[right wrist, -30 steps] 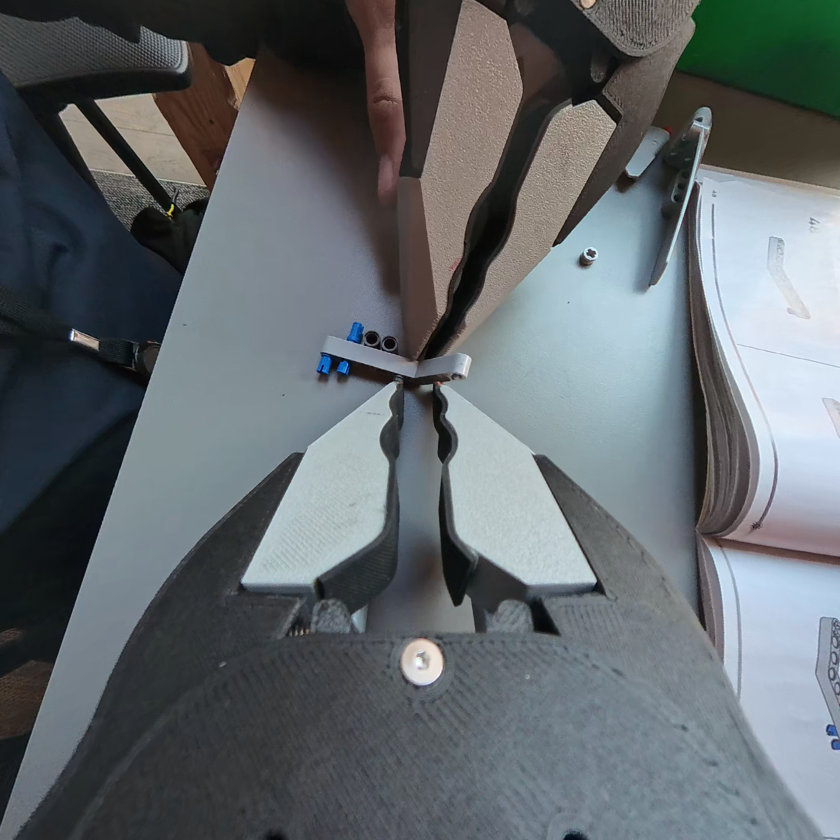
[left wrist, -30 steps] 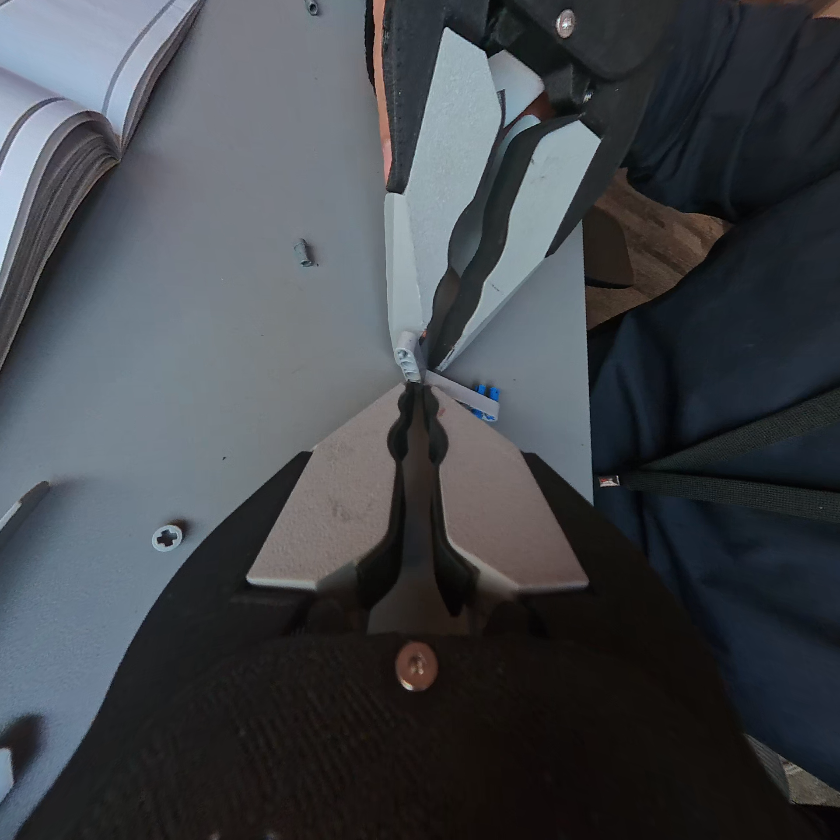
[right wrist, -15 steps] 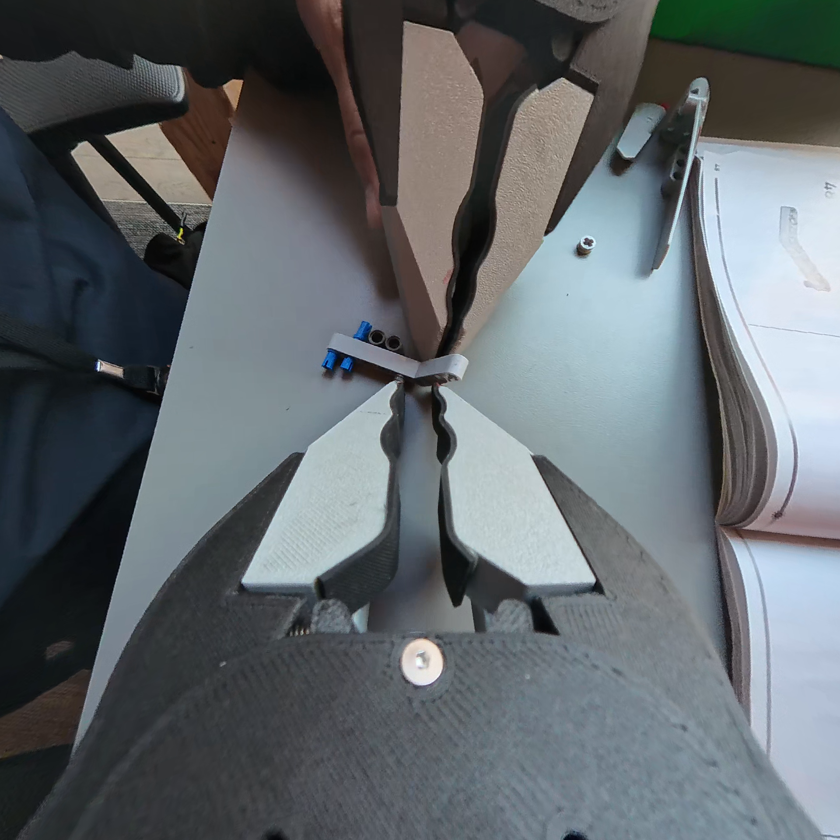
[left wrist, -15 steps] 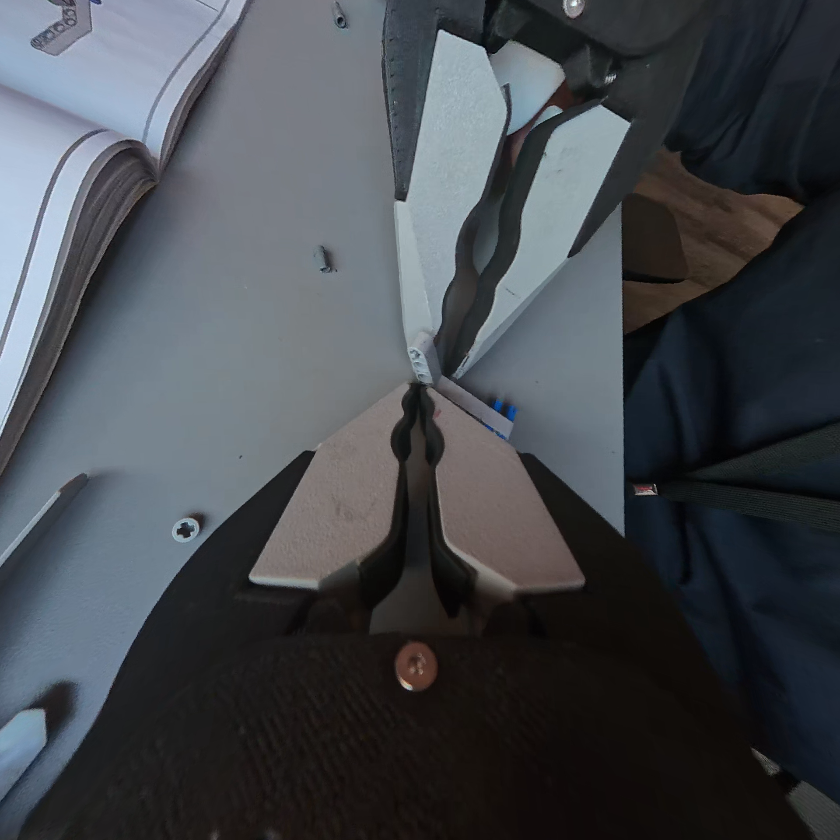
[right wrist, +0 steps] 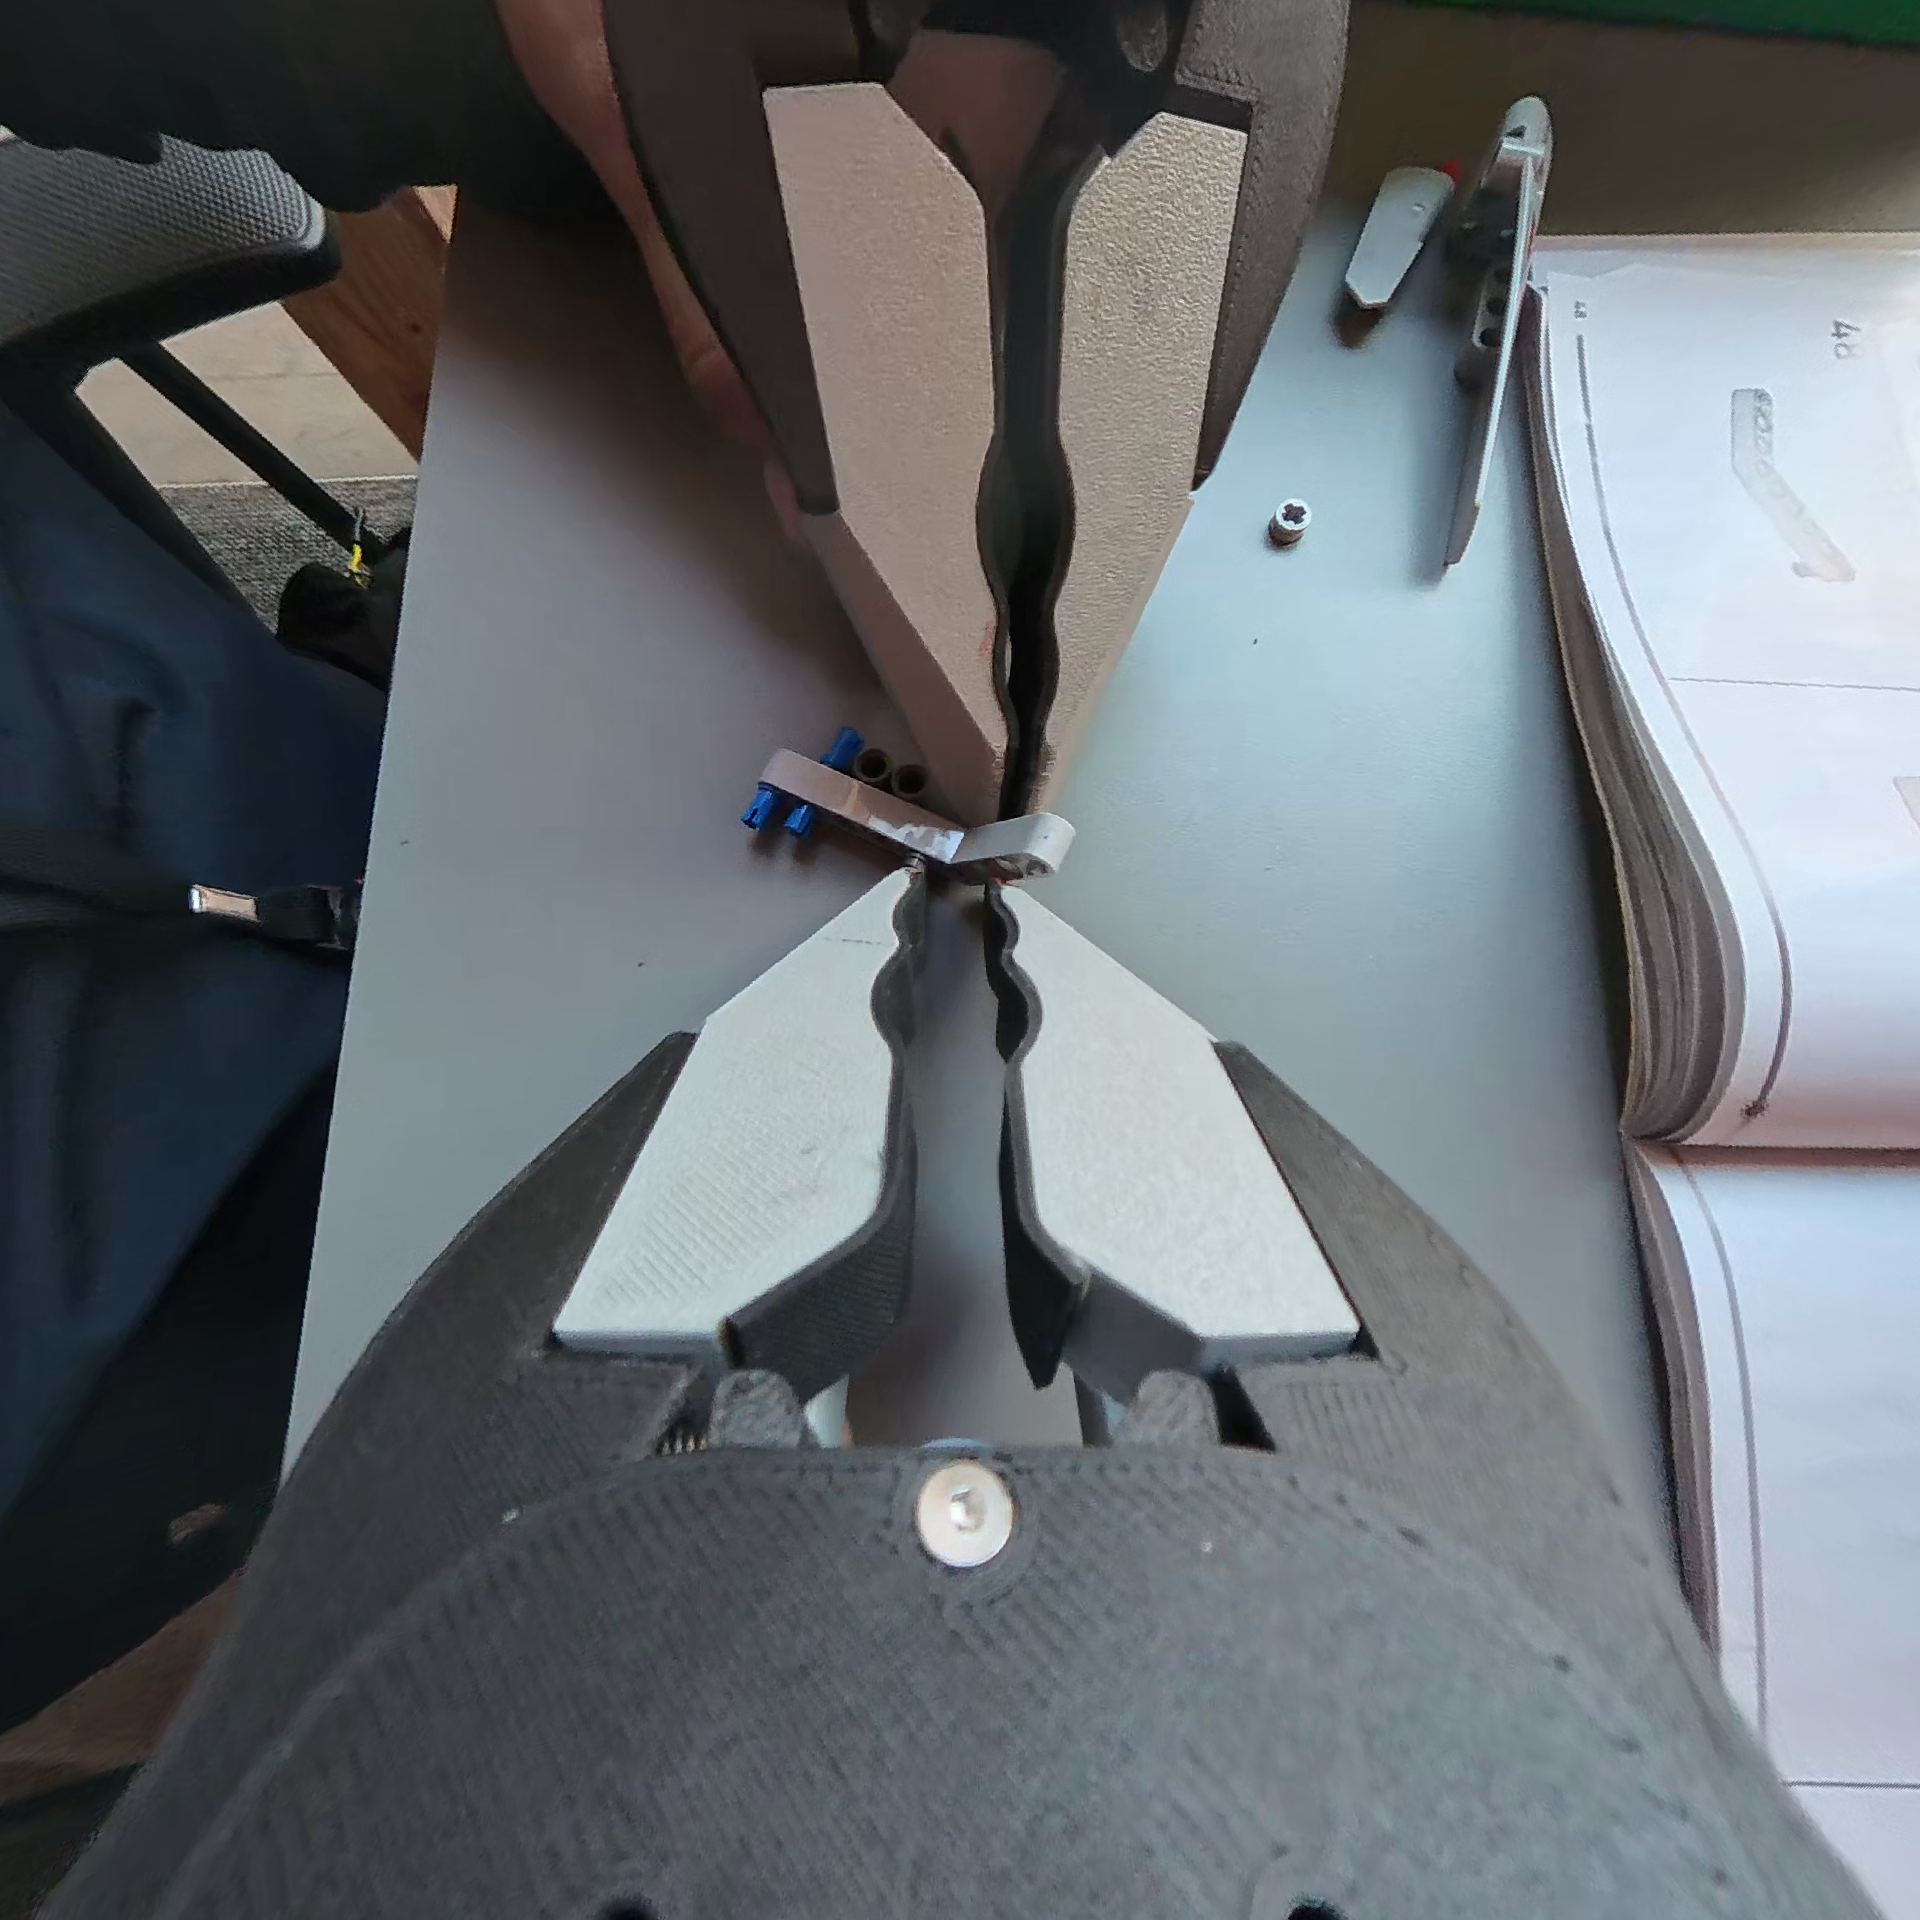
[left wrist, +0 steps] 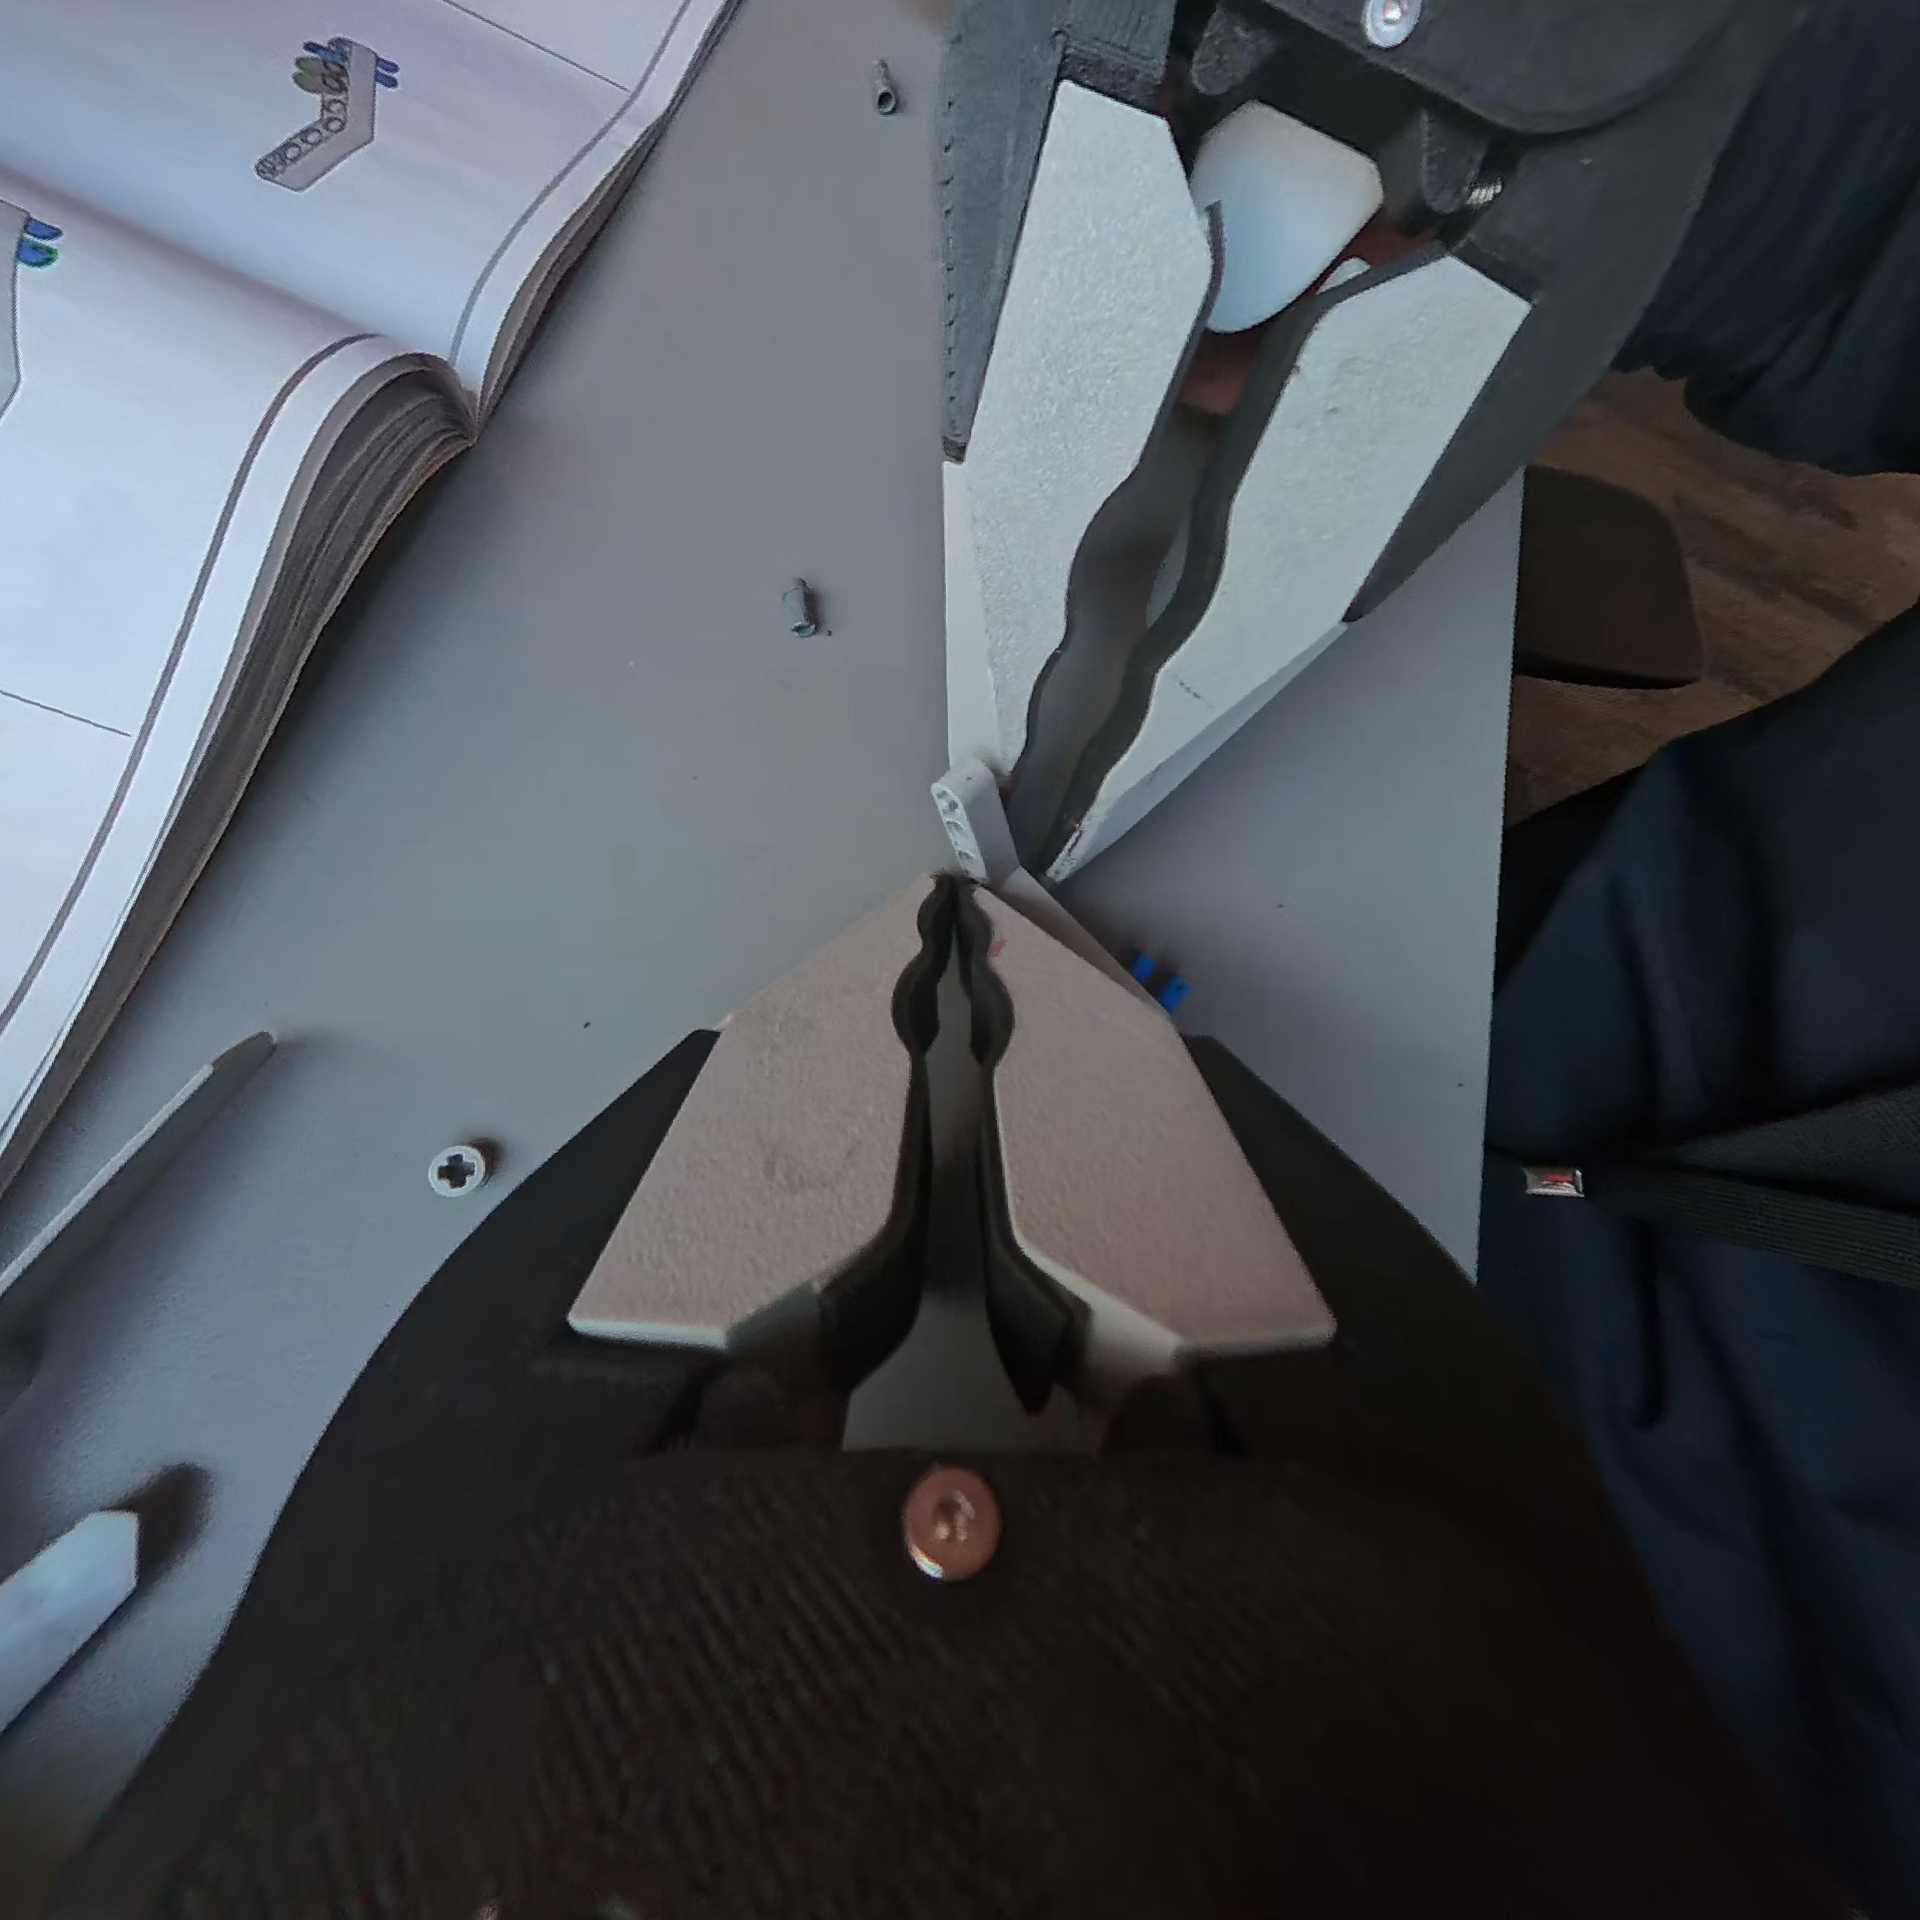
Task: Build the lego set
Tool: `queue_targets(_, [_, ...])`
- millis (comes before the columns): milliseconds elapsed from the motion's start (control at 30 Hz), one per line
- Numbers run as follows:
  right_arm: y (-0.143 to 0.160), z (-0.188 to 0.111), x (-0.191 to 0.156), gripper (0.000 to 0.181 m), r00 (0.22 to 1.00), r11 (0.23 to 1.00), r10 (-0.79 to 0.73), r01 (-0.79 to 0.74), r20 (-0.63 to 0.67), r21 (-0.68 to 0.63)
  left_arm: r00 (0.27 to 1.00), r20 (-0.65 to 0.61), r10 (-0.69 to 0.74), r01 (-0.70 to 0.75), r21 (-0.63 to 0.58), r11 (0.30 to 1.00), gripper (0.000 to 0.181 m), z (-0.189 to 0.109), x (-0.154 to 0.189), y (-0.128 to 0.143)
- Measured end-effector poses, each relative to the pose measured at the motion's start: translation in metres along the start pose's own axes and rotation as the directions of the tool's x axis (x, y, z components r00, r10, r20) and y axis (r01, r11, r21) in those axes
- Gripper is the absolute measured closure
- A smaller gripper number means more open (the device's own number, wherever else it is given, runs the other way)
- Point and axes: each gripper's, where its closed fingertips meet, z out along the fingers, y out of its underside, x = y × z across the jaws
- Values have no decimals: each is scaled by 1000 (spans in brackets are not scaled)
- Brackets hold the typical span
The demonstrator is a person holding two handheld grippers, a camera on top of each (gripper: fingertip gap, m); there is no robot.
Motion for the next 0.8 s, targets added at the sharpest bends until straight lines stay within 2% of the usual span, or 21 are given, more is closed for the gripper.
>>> queue_targets(67, [1,0,2,181,999,999,-35,35,-20,8,1000,-26,-16,16,0,1000,181,1,1,0])
queue_targets(133, [-1,-2,6,181,998,999,-44,45,-44,26,995,-84,-52,51,-9,999,181,2,6,-1])
queue_targets(167, [-3,-5,5,181,999,998,-44,46,-26,44,993,-101,-66,66,-8,998,181,2,6,-1])
queue_targets(200, [-5,-10,6,171,999,997,-41,43,-25,65,991,-111,-74,74,-5,997,181,1,6,-2])
queue_targets(300, [-3,-30,28,168,993,996,-6,16,-114,92,993,-94,-73,75,19,997,170,-1,4,-5])
queue_targets(433, [-9,-57,41,167,989,977,75,-47,-130,207,993,-90,-82,83,10,996,177,0,3,-4])
queue_targets(500, [-9,-63,44,167,985,975,77,-42,-154,219,994,-69,-79,81,25,996,171,-1,1,-5])
queue_targets(600, [-12,-62,41,164,985,976,56,-19,-165,219,993,-77,-85,92,100,991,165,-10,0,-13])
queue_targets(800, [-12,-39,14,153,998,984,15,-4,-60,179,989,-78,-123,141,290,947,151,-45,0,-23])
